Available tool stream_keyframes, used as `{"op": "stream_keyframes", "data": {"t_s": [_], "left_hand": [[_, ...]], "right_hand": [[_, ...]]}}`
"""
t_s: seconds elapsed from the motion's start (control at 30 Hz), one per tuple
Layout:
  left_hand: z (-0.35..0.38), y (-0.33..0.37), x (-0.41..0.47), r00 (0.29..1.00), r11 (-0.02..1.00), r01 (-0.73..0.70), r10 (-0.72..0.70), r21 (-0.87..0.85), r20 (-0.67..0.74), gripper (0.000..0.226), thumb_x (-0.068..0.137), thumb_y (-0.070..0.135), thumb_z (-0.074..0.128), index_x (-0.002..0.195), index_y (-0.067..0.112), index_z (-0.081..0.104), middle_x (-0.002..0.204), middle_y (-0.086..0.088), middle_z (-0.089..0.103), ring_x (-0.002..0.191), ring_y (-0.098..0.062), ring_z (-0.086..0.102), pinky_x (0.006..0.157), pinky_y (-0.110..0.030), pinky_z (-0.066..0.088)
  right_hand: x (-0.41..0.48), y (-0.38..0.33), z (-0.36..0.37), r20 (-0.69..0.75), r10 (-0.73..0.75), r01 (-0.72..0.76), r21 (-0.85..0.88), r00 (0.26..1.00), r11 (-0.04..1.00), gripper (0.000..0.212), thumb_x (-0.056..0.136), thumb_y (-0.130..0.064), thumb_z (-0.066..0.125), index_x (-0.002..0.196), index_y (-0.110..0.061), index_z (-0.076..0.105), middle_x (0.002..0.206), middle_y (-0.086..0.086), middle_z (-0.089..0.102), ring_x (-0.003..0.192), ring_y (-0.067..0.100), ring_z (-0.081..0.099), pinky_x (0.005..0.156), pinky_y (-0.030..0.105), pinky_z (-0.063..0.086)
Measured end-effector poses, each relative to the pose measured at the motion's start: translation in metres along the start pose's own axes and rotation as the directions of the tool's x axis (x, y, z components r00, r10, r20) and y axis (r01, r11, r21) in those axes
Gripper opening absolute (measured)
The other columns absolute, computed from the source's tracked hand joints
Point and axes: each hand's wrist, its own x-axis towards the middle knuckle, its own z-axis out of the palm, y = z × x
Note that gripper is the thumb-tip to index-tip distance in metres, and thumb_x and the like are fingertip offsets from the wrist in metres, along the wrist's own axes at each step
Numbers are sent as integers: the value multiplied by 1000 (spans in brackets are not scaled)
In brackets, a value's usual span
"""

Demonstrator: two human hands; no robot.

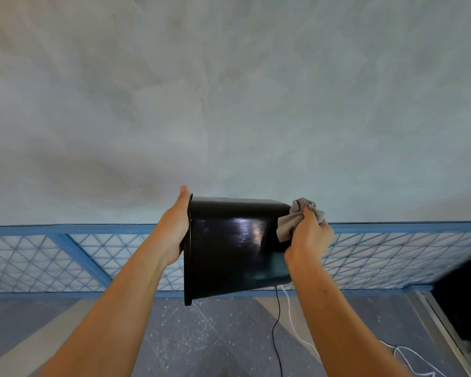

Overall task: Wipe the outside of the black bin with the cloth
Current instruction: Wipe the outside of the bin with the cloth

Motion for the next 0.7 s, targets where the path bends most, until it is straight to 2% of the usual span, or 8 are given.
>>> {"op": "stream_keyframes", "data": {"t_s": [0.07, 0.2, 0.3, 0.4, 0.47, 0.53, 0.63, 0.7], "left_hand": [[-3, -3, 3, 999, 998, 21, -19, -59, 42, 48, 106, 59, 46, 122, 20, 70, 96, -10, 75, 93, -26, 71, 87, -41, 56], [-16, -9, 5, 980, 982, 63, -27, -180, 196, 34, 107, 37, 52, 121, 14, 73, 79, -4, 70, 68, -17, 69, 62, -30, 58], [-18, -9, 5, 991, 959, 99, -71, -265, 112, 22, 97, 25, 52, 100, 12, 70, 85, -8, 66, 75, -25, 64, 73, -37, 52], [-13, -10, 6, 992, 944, 121, -127, -306, 0, 28, 93, 42, 56, 84, 17, 65, 79, -8, 67, 78, -29, 62, 77, -39, 49], [-7, -9, 4, 993, 952, 116, -121, -283, 0, 46, 98, 60, 55, 93, 19, 74, 86, -7, 75, 86, -29, 69, 78, -40, 54], [-4, -8, 2, 994, 966, 100, -106, -240, -12, 49, 101, 64, 54, 110, 22, 77, 102, -10, 78, 99, -33, 72, 83, -44, 57], [-14, -9, 7, 997, 982, 72, -75, -174, -13, 40, 104, 50, 56, 120, 19, 75, 115, -13, 78, 107, -34, 72, 94, -49, 57], [-18, -7, 9, 998, 980, 65, -67, -189, 0, 35, 107, 39, 54, 128, 18, 73, 121, -15, 76, 107, -35, 73, 88, -49, 60]], "right_hand": [[-1, 0, -3, 7, -3, 3, 10, 1000, 1000, 26, 102, -15, 52, 94, -8, 76, 77, 7, 74, 61, 18, 64, 64, 33, 52], [0, -8, -12, 23, -5, 4, 41, 1000, 999, 25, 104, -10, 51, 91, -9, 72, 65, -3, 72, 52, 7, 65, 52, 21, 52], [1, -6, -17, 84, 22, -28, 69, 996, 997, 20, 104, -10, 55, 98, -8, 74, 87, 4, 78, 73, 9, 74, 66, 21, 56], [-4, 1, -18, 107, 56, -58, 18, 993, 998, 19, 104, -12, 56, 96, -12, 74, 81, -4, 77, 73, 6, 72, 62, 18, 56], [-7, 3, -18, 97, 45, -44, -17, 994, 999, 23, 105, -14, 55, 91, -15, 73, 73, -7, 75, 67, 4, 70, 60, 18, 54], [-8, 3, -19, 105, 32, -27, -49, 994, 998, 26, 106, -15, 53, 90, -16, 74, 74, -6, 76, 70, 7, 70, 65, 22, 55], [-8, 3, -21, 93, -4, 16, -128, 996, 992, 30, 106, -20, 52, 86, -19, 74, 75, -2, 74, 73, 14, 68, 70, 29, 55], [-9, 6, -23, 81, -35, 51, -204, 996, 978, 30, 107, -24, 52, 87, -17, 73, 76, 3, 71, 72, 17, 65, 70, 34, 54]]}}
